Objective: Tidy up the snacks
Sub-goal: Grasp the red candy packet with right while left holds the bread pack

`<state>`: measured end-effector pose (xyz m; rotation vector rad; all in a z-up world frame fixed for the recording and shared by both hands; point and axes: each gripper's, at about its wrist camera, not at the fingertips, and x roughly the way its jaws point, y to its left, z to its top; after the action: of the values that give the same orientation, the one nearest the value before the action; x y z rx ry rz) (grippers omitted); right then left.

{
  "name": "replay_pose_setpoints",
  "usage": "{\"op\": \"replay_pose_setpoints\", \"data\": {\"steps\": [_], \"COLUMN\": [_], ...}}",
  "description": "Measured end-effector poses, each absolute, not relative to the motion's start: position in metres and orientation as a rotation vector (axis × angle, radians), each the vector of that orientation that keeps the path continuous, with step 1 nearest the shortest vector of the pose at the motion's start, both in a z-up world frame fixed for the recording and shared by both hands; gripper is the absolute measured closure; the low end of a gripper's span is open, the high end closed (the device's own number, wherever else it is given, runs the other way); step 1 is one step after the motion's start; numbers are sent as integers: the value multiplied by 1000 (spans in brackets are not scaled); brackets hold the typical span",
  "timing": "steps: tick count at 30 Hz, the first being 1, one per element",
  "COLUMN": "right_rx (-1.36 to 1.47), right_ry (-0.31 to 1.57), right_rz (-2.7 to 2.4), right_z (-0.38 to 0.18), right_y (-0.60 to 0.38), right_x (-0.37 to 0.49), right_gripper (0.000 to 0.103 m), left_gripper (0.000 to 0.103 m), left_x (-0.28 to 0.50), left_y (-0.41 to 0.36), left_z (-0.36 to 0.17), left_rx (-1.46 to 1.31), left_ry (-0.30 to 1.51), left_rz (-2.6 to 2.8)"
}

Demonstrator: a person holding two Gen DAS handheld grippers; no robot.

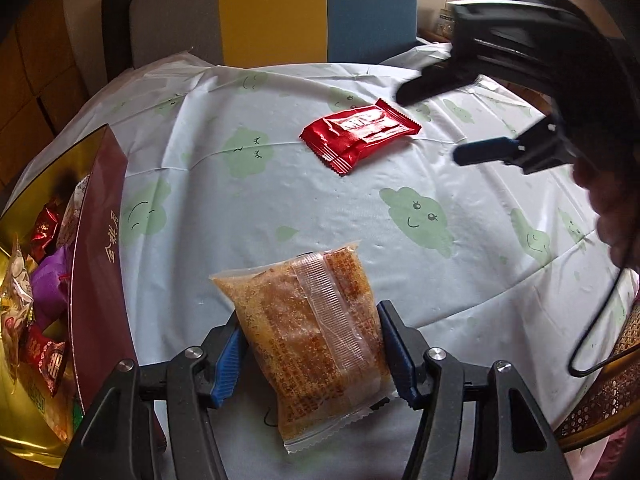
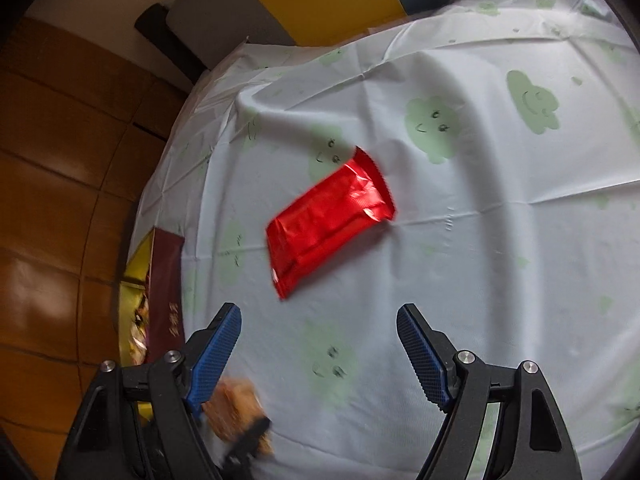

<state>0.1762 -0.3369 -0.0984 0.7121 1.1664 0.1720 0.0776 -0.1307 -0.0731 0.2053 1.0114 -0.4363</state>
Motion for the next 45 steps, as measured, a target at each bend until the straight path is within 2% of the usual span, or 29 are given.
{"op": "replay_pose_setpoints", "data": {"steps": [11,16,20,22,25,35,39,43,45], "right_rx": [681,451,203,94,83,-111,-154,-12,88], "right_ry": [1195,1235,1258,1242,1238,1308,1345,1309,1285], "right_rz": [18,-11,-37,-26,15,348,332,285,262], "right_z": [-110,-109,-111,-110,-107,-96,-105,-103,-102], "right_y": [-310,-277,-247,-239,-240,-260,-275,-296,-309], "right_x": [256,285,296,294,288,197,169,159,152], "right_gripper": [22,20,21,30,36,37,34,14,14], "left_gripper": [41,41,41,41,41,41,41,41,41], "left_x": [70,68,68,67,65,67,66,65,65], "left_y": [-123,-122,-121,-121,-120,-121,-123,-124,-125], "left_z": [-74,-74,-75,-75,-75,-75,-75,-75,-75], "left_rx": [170,155,151,151,149,151,156,164,167], "left_ry": [982,977,978,977,974,972,971,967,968], "left_rz": [-456,-463,-464,-465,-468,-464,-459,-452,-448]}}
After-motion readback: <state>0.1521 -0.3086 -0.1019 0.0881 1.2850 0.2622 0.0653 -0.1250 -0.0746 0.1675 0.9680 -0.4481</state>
